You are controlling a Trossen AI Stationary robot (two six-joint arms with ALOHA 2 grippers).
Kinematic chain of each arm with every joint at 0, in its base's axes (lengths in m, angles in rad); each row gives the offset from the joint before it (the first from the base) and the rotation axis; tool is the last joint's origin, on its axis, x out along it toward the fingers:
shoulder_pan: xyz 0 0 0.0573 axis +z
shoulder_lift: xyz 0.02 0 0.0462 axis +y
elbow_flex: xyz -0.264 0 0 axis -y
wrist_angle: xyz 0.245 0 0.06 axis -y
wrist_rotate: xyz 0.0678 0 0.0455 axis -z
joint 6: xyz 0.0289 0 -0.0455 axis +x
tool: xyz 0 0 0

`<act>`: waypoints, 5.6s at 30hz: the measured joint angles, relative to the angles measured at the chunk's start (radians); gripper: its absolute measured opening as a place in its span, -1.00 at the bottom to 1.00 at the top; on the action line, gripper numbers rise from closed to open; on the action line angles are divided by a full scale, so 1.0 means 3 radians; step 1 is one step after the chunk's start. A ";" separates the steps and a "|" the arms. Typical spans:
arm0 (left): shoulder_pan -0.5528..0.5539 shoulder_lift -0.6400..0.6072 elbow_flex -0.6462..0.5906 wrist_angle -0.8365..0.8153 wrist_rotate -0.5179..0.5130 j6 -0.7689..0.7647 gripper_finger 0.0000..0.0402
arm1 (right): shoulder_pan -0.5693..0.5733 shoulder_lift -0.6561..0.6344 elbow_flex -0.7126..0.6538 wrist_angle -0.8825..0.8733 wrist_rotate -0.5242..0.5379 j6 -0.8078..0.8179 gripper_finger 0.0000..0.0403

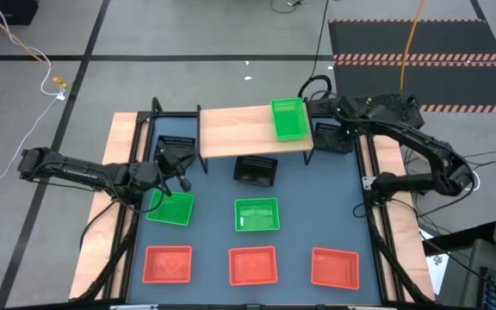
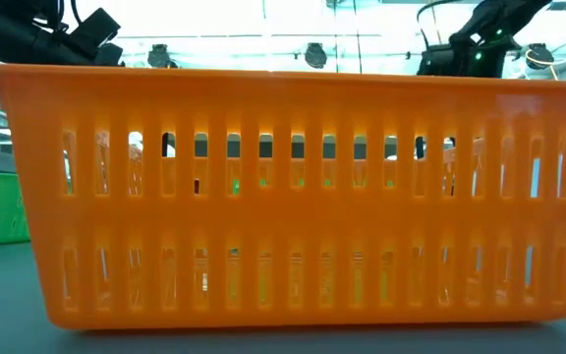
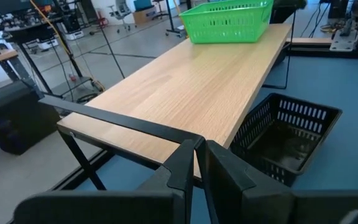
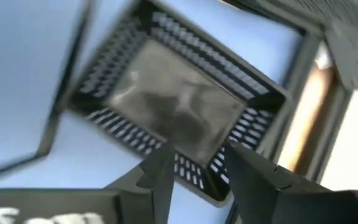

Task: Stack baskets on shelf by color
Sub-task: Put the top right black bin on the shelf

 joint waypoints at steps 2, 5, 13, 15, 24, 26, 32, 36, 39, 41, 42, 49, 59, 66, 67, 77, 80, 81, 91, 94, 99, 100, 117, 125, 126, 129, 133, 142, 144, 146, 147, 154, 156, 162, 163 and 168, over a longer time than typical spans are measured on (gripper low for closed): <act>0.0000 0.0000 0.0000 0.0000 0.0000 0.0000 -0.77 | 0.0008 -0.0139 0.0000 -0.0002 -0.0149 -0.0296 -0.42; 0.0000 0.0001 0.0000 0.0001 0.0000 0.0000 -0.77 | 0.0028 -0.0330 0.0000 0.0038 -0.0273 -0.0228 -0.50; -0.0011 0.0001 0.0000 -0.0024 0.0000 -0.0053 -0.77 | -0.0092 -0.0366 -0.0080 0.0849 0.0485 0.1015 -0.61; -0.0011 0.0000 0.0000 -0.0017 0.0000 -0.0051 -0.77 | -0.0176 -0.0241 -0.0079 0.1127 0.0377 0.1115 -0.61; -0.0010 0.0000 0.0000 0.0170 -0.0002 0.0279 -0.77 | -0.0625 0.0590 -0.0081 0.1256 0.0037 0.1201 -0.61; -0.0010 0.0000 0.0000 0.0194 -0.0002 0.0328 -0.77 | -0.0663 0.0679 -0.0078 0.1290 -0.0099 0.1096 -0.61; -0.0009 0.0001 0.0000 0.0255 -0.0004 0.0485 -0.77 | -0.0730 0.0746 -0.0078 0.1198 -0.0531 0.0436 -0.61; -0.0009 0.0001 0.0000 0.0267 -0.0004 0.0490 -0.77 | -0.0724 0.0656 -0.0078 0.1250 -0.0347 -0.0194 -0.61; -0.0009 0.0001 0.0000 0.0267 -0.0004 0.0509 -0.77 | -0.0717 0.0597 -0.0078 0.1309 -0.0115 -0.0766 -0.61; -0.0009 0.0000 0.0000 0.0267 -0.0004 0.0522 -0.77 | -0.0712 0.0595 -0.0078 0.1311 -0.0182 -0.1171 -0.61; -0.0009 0.0001 0.0000 0.0267 -0.0004 0.0524 -0.77 | -0.0709 0.0600 -0.0079 0.1309 -0.0177 -0.1406 -0.61; -0.0009 0.0000 0.0000 0.0263 -0.0004 0.0558 -0.77 | -0.0676 0.0609 -0.0080 0.1266 -0.0183 -0.2576 -0.61; -0.0009 0.0000 0.0000 0.0249 -0.0003 0.0529 -0.77 | -0.0674 0.0610 -0.0083 0.0606 -0.0162 -0.1963 -0.61; -0.0009 0.0000 0.0000 0.0226 -0.0003 0.0460 -0.77 | -0.0629 0.0600 -0.0084 0.0933 -0.0040 -0.1058 -0.61; -0.0009 0.0000 0.0000 0.0223 -0.0003 0.0447 -0.77 | -0.0628 0.0600 -0.0084 0.1049 0.0042 -0.0950 -0.61; -0.0009 0.0000 0.0000 0.0132 -0.0003 0.0435 -0.77 | -0.0629 0.0652 -0.0230 0.1384 0.0089 -0.1783 -0.61; -0.0010 0.0000 0.0000 0.0133 -0.0003 0.0451 -0.77 | -0.0630 0.0651 -0.0325 0.1607 0.0088 -0.1981 -0.61; -0.0009 0.0001 0.0000 0.0141 -0.0003 0.0478 -0.77 | -0.0629 0.0651 -0.0351 0.1640 0.0077 -0.2045 -0.61; -0.0009 0.0000 -0.0001 0.0178 -0.0006 0.0532 -0.77 | -0.0633 0.0651 -0.0562 0.1764 -0.0093 -0.2412 -0.61; -0.0009 0.0001 -0.0001 0.0179 -0.0006 0.0528 -0.77 | -0.0637 0.0651 -0.0656 0.1935 -0.0093 -0.2411 -0.61; -0.0009 0.0000 -0.0001 0.0179 -0.0006 0.0510 -0.77 | -0.0637 0.0647 -0.0726 0.1950 -0.0092 -0.2450 -0.61; -0.0009 0.0001 -0.0001 0.0180 -0.0006 0.0511 -0.77 | -0.0637 0.0646 -0.0726 0.1927 -0.0091 -0.2464 -0.63; -0.0009 0.0000 -0.0001 0.0187 -0.0008 0.0470 -0.77 | -0.0633 0.0243 -0.0729 0.1751 0.0204 -0.1992 -0.98; -0.0009 0.0001 -0.0001 0.0173 -0.0009 0.0421 -0.77 | -0.0599 -0.0086 -0.0729 0.1780 -0.0011 -0.1684 -0.99; -0.0009 0.0001 -0.0001 0.0172 -0.0009 0.0420 -0.77 | -0.0591 -0.0094 -0.0729 0.1819 -0.0014 -0.1641 -0.99; -0.0009 0.0001 -0.0001 0.0153 -0.0009 0.0393 -0.77 | -0.0564 -0.0093 -0.0729 0.1918 0.0028 -0.1517 -0.99; -0.0009 0.0000 -0.0001 0.0154 -0.0009 0.0380 -0.77 | -0.0500 -0.0120 -0.0729 0.2068 0.0193 -0.1343 -0.99; -0.0009 0.0000 -0.0001 0.0154 -0.0009 0.0380 -0.77 | -0.0446 -0.0295 -0.0729 0.2310 0.0362 -0.1241 -1.00; -0.0009 0.0001 -0.0001 0.0154 -0.0009 0.0378 -0.77 | -0.0446 -0.0334 -0.0729 0.2351 0.0362 -0.1220 -1.00; -0.0009 0.0000 -0.0001 0.0153 -0.0009 0.0372 -0.77 | -0.0446 -0.0378 -0.0729 0.2423 0.0362 -0.1182 -1.00; -0.0009 0.0000 -0.0001 0.0154 -0.0009 0.0370 -0.77 | -0.0446 -0.0406 -0.0729 0.2468 0.0362 -0.1170 -1.00; -0.0009 0.0001 -0.0001 0.0153 -0.0009 0.0370 -0.77 | -0.0446 -0.0619 -0.0729 0.2821 0.0347 -0.1005 -1.00; -0.0009 0.0000 -0.0001 0.0153 -0.0010 0.0370 -0.77 | -0.0445 -0.0670 -0.0729 0.2895 0.0341 -0.0948 -1.00; -0.0009 0.0000 -0.0001 0.0148 -0.0010 0.0368 -0.77 | -0.0406 -0.0817 -0.0729 0.3060 0.0351 -0.0942 -1.00; -0.0009 0.0000 -0.0001 0.0148 -0.0010 0.0361 -0.77 | -0.0404 -0.0853 -0.0729 0.3084 0.0349 -0.0933 -1.00; -0.0009 0.0000 -0.0001 0.0148 -0.0010 0.0355 -0.77 | -0.0333 -0.1031 -0.0729 0.3223 0.0348 -0.0916 -1.00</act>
